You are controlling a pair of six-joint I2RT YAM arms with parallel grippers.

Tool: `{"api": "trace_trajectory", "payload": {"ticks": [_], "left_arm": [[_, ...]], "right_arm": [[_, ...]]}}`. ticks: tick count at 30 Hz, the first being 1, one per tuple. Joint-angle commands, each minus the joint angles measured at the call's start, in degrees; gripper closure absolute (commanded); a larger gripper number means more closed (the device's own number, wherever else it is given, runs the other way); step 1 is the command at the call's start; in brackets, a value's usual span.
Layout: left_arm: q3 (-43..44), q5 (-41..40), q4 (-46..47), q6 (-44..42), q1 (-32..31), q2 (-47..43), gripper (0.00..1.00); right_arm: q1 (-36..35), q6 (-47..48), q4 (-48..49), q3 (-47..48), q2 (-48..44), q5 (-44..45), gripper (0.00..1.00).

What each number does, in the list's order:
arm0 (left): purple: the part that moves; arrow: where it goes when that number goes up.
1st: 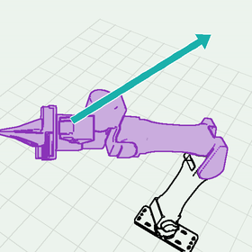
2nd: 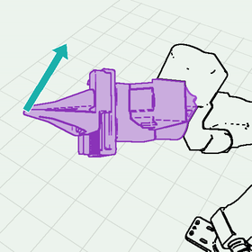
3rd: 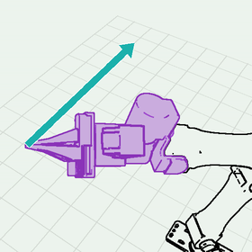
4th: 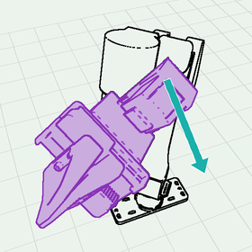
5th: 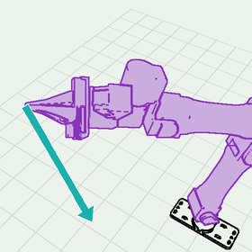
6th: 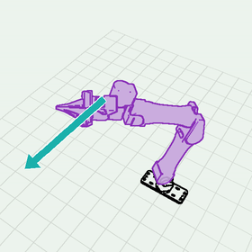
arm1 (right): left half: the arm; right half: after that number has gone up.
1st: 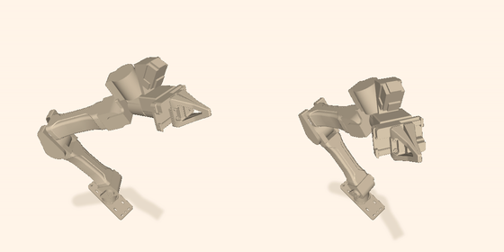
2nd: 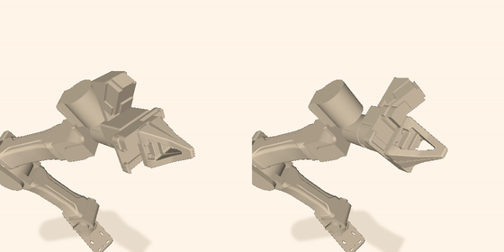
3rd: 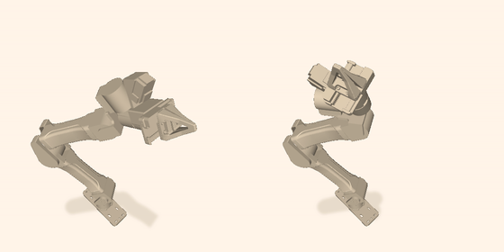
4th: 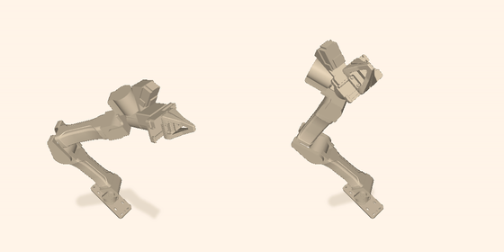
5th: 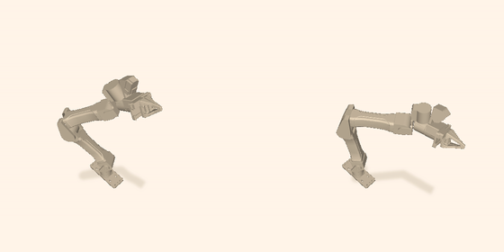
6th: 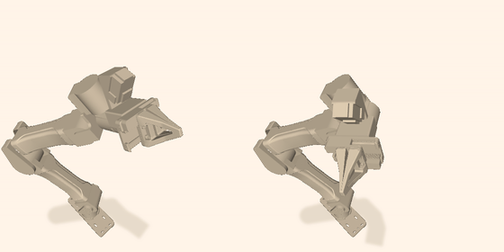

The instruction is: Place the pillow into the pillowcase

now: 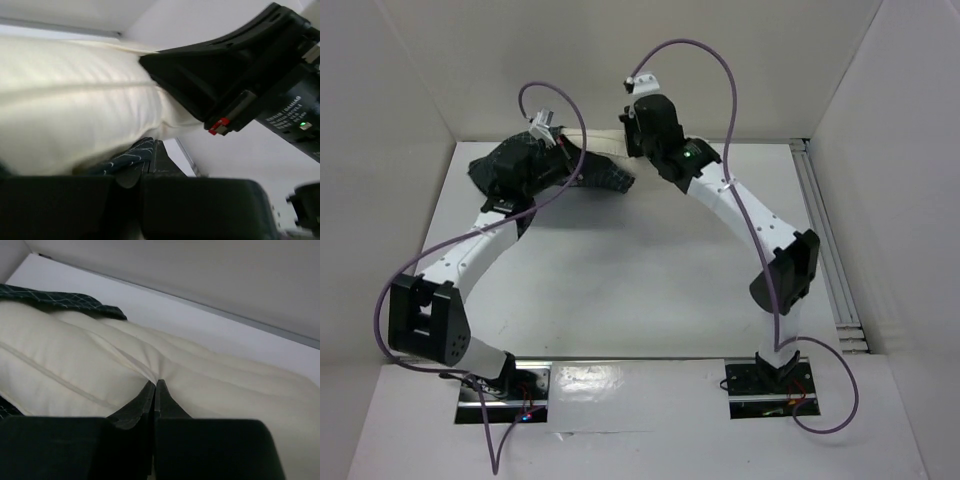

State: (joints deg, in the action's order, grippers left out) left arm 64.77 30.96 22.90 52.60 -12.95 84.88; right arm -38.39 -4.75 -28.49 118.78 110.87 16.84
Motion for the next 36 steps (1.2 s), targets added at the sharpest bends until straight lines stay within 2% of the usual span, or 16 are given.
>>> {"api": "trace_trajectory", "payload": {"ticks": [1,4,6,9,12,17,22,24,25,27,28,29,31,32,34,36], "left_arm": [[-2.7,11.7,4.4,1.2,-2.4,-3.5,1.0],[-17.4,14.1,17.0,8.9,-4.8,-3.5,1.0],[-27.9,14.7,31.4,16.3,-6.7,-2.3,1.0],[-31.8,16.3,39.3,20.3,-8.9,-0.4,1.0],[-30.2,17.0,38.9,19.2,-8.9,-0.5,1.0],[-22.9,16.0,27.2,14.0,-8.9,-2.0,1.0],[-21.3,16.6,30.5,16.0,-12.6,-1.5,1.0],[-22.8,16.6,27.7,14.1,-14.2,-2.5,1.0],[-23.5,16.6,23.3,13.1,-14.7,-3.1,0.95],[-25.8,16.0,18.4,9.4,-14.2,-6.9,0.69],[-25.8,15.0,14.8,7.2,-14.2,-8.8,0.46],[-23.6,12.6,3.9,1.1,-14.2,-10.9,0.36],[-19.2,8.9,-8.3,-5.5,-14.2,-16.5,0.21],[-14.8,6.2,-13.5,-10.6,-14.2,-17.9,0.21],[-10.8,4.4,-23.4,-14.3,-14.2,-20.8,0.25],[-6.0,1.7,-28.1,-16.9,-13.4,-21.4,0.52]], "right_arm": [[-4.6,-1.6,13.2,-13.3,-8.0,1.0,1.0],[-5.1,-9.4,18.9,-31.8,-8.0,-2.3,1.0],[-5.7,-15.2,22.9,-42.5,-8.0,-5.6,1.0],[-6.3,-21.4,29.1,-50.9,-8.0,-10.3,1.0],[-6.3,-23.5,33.0,-53.0,-8.7,-11.8,1.0],[-5.6,-23.0,30.4,-47.3,-7.2,-11.8,1.0],[-1.3,-27.1,32.5,-45.5,-5.5,-15.8,1.0],[-1.2,-27.2,32.0,-45.5,-4.8,-15.8,1.0],[-1.2,-27.2,32.0,-46.0,-4.8,-15.8,1.0],[-1.2,-28.2,34.1,-50.1,-6.7,-15.8,1.0],[-1.2,-28.9,34.7,-51.6,-7.6,-15.8,1.0],[-1.2,-29.5,34.7,-53.6,-8.3,-15.1,1.0],[-1.2,-29.5,34.7,-54.4,-10.0,-15.1,1.0],[-1.2,-29.5,34.7,-55.1,-10.0,-14.5,1.0],[-1.2,-29.0,34.7,-55.6,-11.2,-14.5,1.0],[-1.2,-29.0,34.7,-56.1,-11.2,-14.5,1.0]]}}
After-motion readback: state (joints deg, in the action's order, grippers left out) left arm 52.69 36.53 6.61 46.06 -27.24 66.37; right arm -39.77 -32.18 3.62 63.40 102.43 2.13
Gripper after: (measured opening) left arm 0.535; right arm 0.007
